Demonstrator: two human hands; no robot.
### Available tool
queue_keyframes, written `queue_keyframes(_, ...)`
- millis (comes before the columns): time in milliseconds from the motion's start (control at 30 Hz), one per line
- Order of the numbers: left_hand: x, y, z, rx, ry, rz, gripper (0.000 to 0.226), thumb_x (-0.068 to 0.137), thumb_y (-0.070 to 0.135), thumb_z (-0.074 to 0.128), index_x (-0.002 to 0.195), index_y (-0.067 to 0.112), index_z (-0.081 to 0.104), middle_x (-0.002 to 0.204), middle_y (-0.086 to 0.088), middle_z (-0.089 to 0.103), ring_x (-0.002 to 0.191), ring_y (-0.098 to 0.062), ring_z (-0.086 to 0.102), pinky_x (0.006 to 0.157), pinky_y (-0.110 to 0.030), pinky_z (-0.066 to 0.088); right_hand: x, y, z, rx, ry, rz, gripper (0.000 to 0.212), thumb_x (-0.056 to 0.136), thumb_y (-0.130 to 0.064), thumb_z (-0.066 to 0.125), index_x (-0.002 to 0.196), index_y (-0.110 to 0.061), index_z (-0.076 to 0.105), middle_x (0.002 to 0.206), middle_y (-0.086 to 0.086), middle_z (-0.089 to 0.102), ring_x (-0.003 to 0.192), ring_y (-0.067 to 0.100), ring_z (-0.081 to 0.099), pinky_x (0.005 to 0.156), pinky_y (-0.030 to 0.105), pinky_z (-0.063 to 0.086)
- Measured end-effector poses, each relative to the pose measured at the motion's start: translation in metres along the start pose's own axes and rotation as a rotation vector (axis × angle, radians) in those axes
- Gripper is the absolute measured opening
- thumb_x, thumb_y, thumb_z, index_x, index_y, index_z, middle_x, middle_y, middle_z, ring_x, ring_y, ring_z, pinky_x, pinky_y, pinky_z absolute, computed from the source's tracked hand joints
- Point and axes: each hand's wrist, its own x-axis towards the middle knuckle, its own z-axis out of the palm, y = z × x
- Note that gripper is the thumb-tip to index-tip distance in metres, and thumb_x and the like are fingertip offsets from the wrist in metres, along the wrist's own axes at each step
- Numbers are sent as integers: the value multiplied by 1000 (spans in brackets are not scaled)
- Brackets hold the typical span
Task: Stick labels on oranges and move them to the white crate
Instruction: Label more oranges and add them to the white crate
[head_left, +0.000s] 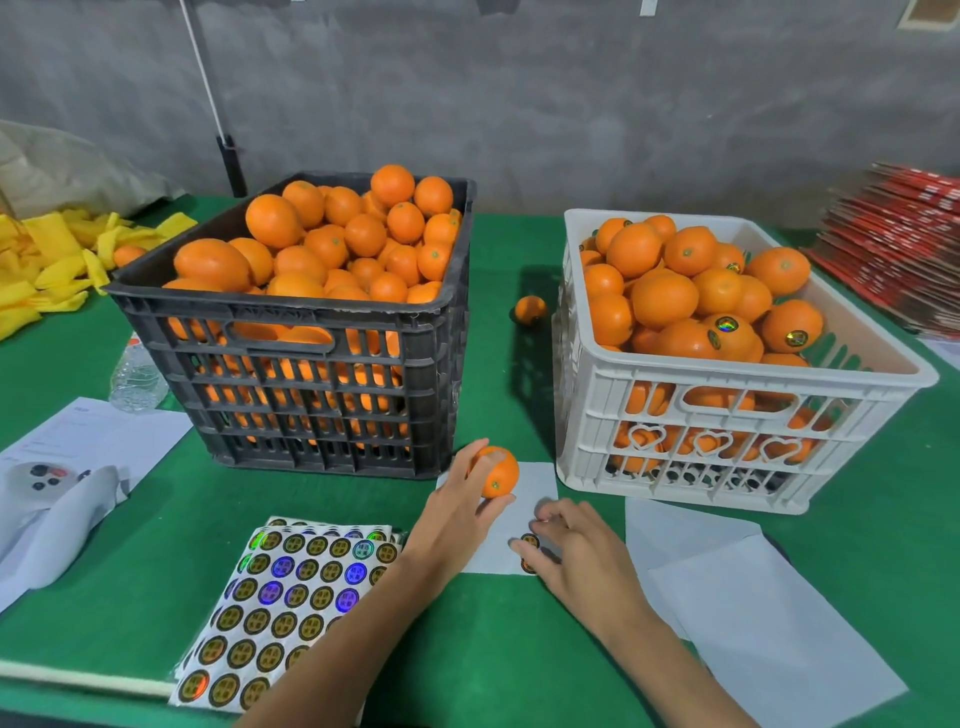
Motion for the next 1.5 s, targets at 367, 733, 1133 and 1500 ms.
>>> queue_keyframes(367, 1, -3, 3, -1, 23, 51, 48, 98, 43, 61, 138, 39, 34, 153, 16, 25, 118, -19, 57, 88, -33, 54, -2, -1, 2, -165, 87, -173, 32, 85, -49, 78, 81, -17, 79, 92, -8, 64, 71, 14, 54, 60, 28, 50)
queue_keyframes(733, 0, -8, 2, -12, 32, 59, 49, 97, 45, 62, 139, 41, 37, 154, 14, 25, 122, -18, 54, 92, -35, 54, 0, -10, 4, 371, -56, 269, 9, 86, -34, 76, 86, -26, 77, 95, -20, 64, 91, 6, 56, 86, 30, 47)
queue_keyframes(1133, 1, 0, -3, -125, 21, -18, 67, 91, 37, 73, 144, 38, 32, 146, 12, 41, 123, -9, 52, 103, -30, 47, 67, -26, -19, 98, 383, 76, 11, 96, -15, 67, 101, -8, 74, 107, -1, 60, 77, 8, 61, 64, 24, 54)
queue_keyframes(1500, -3, 19, -19, -152, -28, -111, 68, 97, 23, 57, 149, 43, 18, 147, 13, 47, 125, 9, 40, 112, -18, 33, 55, -34, -4, -244, 126, -189, 35, 85, -33, 70, 116, -17, 74, 115, 0, 71, 79, 14, 68, 65, 25, 60)
